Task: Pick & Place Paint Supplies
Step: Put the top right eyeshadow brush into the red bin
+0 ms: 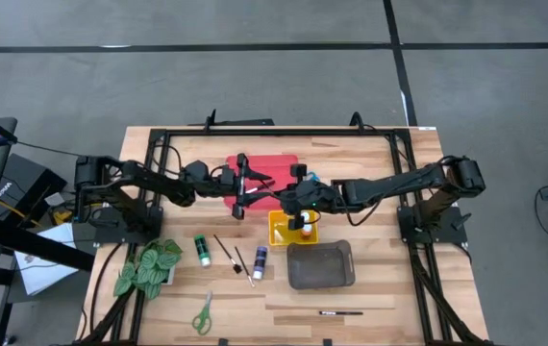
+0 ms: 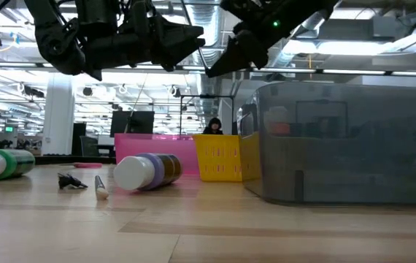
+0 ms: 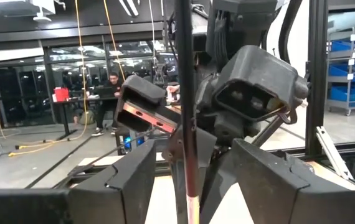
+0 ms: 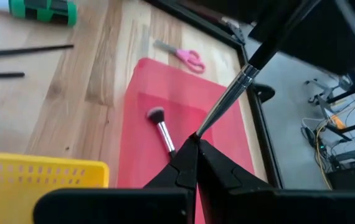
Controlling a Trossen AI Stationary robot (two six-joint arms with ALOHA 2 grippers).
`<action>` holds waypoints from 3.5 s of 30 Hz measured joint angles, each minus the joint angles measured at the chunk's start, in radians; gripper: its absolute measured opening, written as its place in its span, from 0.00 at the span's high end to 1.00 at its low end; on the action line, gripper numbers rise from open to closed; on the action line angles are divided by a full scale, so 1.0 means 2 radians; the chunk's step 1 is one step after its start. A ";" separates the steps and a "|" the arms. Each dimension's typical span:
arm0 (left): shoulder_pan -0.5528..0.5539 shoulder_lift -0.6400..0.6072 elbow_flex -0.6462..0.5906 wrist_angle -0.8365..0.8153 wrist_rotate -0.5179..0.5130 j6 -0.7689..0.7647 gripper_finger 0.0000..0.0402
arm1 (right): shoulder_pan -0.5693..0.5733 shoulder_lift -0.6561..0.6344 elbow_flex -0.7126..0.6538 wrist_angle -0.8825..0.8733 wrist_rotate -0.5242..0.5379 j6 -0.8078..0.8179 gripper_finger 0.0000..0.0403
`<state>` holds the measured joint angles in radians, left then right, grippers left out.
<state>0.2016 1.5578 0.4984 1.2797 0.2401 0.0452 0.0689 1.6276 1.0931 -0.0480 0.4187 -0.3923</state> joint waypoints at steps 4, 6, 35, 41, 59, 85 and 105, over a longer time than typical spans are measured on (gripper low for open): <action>0.000 0.000 0.000 0.001 0.000 0.000 0.56 | 0.000 0.001 -0.001 -0.004 0.000 0.000 1.00; 0.000 0.000 0.000 0.001 0.000 0.000 0.62 | -0.002 0.001 -0.001 -0.010 0.000 0.000 1.00; 0.003 -0.156 -0.001 -0.278 -0.127 0.085 0.98 | -0.023 -0.037 -0.001 -0.114 0.063 0.116 0.67; 0.003 -0.212 -0.001 -0.392 -0.201 0.097 0.98 | -0.023 -0.074 -0.001 -0.242 0.166 0.192 0.62; 0.004 -0.063 0.167 -0.624 -0.241 -0.002 0.98 | -0.017 -0.184 -0.068 -0.350 0.262 0.363 0.64; 0.016 0.088 0.333 -0.889 -0.214 -0.005 0.98 | 0.024 -0.190 -0.116 -0.378 0.259 0.434 0.64; 0.040 0.119 0.333 -0.893 -0.182 0.014 0.97 | 0.024 -0.190 -0.115 -0.379 0.261 0.432 0.64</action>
<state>0.2810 1.7954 1.1637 -0.5068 -0.1242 0.0734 0.1173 1.2476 0.8623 -0.8055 0.9398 0.4719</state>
